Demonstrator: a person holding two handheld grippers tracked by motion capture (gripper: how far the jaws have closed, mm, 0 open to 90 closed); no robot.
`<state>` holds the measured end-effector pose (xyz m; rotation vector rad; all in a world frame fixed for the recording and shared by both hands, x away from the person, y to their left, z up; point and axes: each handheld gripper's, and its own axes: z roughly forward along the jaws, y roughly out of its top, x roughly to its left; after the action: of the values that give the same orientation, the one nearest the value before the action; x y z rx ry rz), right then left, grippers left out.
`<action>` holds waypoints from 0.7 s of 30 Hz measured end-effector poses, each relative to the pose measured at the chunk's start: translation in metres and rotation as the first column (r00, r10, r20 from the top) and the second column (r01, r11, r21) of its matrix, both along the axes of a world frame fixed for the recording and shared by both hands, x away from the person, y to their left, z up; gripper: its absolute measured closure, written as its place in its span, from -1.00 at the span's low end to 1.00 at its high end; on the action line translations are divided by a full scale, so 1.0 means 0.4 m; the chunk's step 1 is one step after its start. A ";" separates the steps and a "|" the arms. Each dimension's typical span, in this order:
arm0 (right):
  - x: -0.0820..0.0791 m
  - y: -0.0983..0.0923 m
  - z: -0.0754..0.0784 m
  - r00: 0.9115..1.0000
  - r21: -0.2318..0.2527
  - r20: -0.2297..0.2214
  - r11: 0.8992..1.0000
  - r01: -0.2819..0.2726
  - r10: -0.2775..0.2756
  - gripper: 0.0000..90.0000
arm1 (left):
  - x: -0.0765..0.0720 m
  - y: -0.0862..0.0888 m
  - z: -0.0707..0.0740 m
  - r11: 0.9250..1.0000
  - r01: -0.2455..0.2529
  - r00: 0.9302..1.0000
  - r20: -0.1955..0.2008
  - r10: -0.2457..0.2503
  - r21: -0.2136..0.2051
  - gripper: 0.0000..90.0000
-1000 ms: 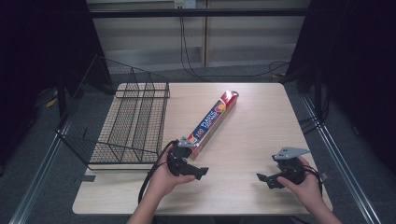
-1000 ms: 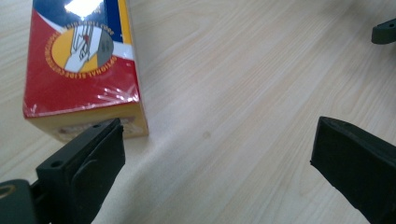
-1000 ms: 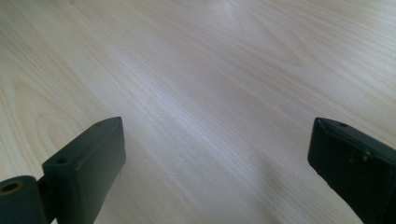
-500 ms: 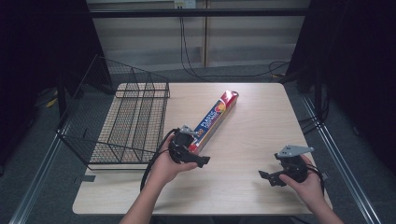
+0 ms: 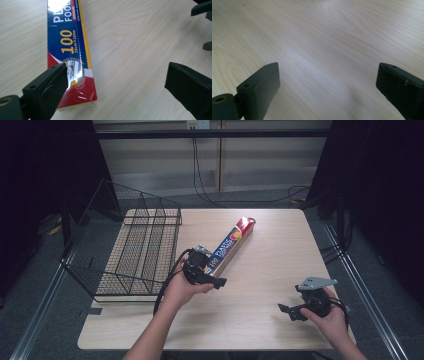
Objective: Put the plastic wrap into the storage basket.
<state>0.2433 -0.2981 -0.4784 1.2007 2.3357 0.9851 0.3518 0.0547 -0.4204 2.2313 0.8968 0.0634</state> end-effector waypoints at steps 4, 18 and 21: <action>-0.002 -0.003 -0.002 1.000 -0.001 0.001 1.000 -0.003 0.003 -0.88 | 0.021 -0.006 -0.004 1.000 -0.010 1.000 -0.004 0.010 0.003 -0.90; -0.009 -0.015 -0.001 1.000 0.003 0.005 1.000 0.005 -0.005 -0.87 | 0.078 -0.054 0.002 1.000 -0.005 1.000 -0.007 0.005 0.029 -0.85; -0.010 -0.017 -0.002 1.000 0.001 0.005 1.000 0.006 -0.006 -0.87 | 0.090 -0.057 0.003 0.999 -0.012 1.000 -0.015 0.012 0.041 -0.84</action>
<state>0.2394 -0.3047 -0.4791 1.2038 2.3268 0.9857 0.3880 0.0319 -0.4192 2.2671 0.9244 0.0714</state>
